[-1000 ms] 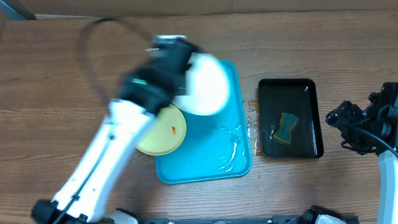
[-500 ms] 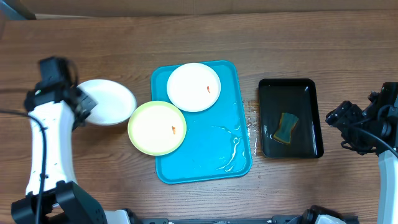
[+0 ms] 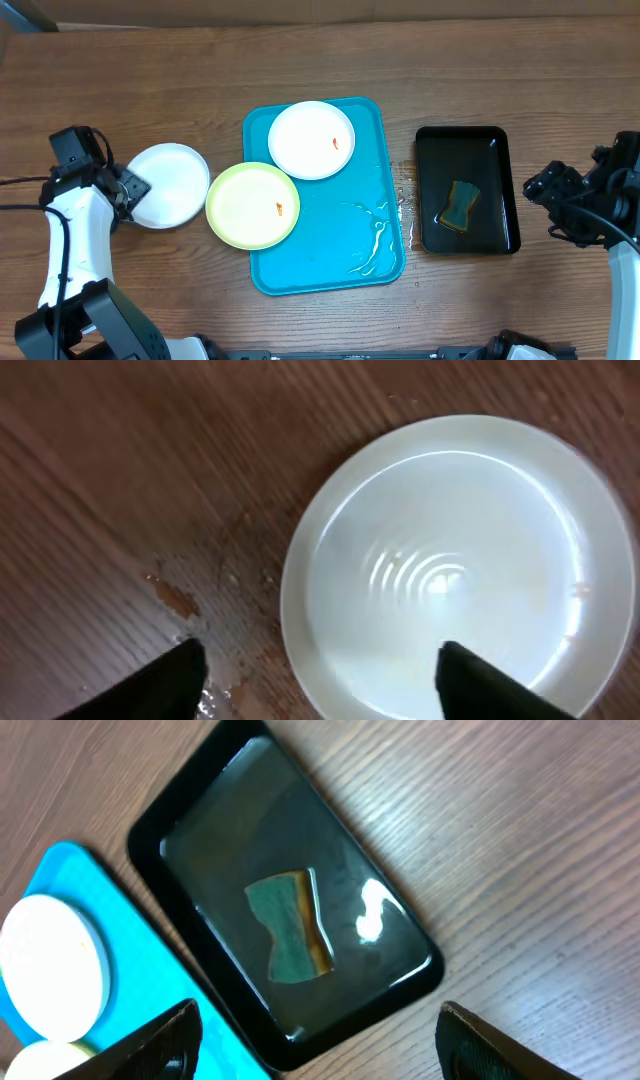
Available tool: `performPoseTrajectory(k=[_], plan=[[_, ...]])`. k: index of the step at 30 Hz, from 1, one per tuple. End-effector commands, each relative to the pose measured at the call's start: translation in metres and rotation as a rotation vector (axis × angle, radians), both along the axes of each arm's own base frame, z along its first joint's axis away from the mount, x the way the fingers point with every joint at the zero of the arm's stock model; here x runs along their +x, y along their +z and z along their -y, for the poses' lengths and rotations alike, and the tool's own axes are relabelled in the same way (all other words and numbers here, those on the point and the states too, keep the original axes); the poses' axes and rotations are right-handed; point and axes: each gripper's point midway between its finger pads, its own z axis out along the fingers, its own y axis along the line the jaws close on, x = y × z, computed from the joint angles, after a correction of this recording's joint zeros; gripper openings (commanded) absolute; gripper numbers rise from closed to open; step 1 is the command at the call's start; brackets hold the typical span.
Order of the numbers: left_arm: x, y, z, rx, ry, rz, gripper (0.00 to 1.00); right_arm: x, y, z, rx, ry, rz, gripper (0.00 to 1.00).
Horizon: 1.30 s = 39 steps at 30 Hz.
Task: Clean dirty plates on tray and stack at the side
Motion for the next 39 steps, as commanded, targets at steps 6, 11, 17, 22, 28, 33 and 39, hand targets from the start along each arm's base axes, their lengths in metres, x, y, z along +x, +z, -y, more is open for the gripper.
performPoseTrajectory(k=[6, 11, 17, 22, 28, 33, 39], plan=[[0.048, 0.062, 0.054, -0.157, -0.362, 0.161, 0.77, 0.020, 0.012, -0.059, 0.063, 0.335, 0.108, 0.81], [0.059, 0.085, 0.118, -0.226, -0.633, 0.183, 0.76, 0.025, -0.014, -0.066, 0.012, 0.316, 0.005, 0.81], [0.035, 0.071, 0.172, -0.153, -0.836, -0.016, 0.73, 0.034, -0.080, -0.065, 0.013, 0.286, -0.179, 0.61], [0.016, 0.064, 0.187, -0.142, -0.865, -0.118, 0.78, 0.043, -0.123, -0.066, 0.033, 0.290, -0.277, 0.55], [0.005, 0.062, 0.191, -0.165, -0.868, -0.160, 0.80, 0.052, -0.161, -0.076, 0.037, 0.323, -0.338, 0.42], [-0.006, 0.063, 0.194, -0.200, -0.860, -0.190, 0.69, 0.052, -0.191, -0.082, 0.015, 0.340, -0.396, 0.27], [-0.016, 0.081, 0.197, -0.222, -0.865, -0.177, 0.65, 0.053, -0.187, -0.074, -0.020, 0.314, -0.422, 0.04]])
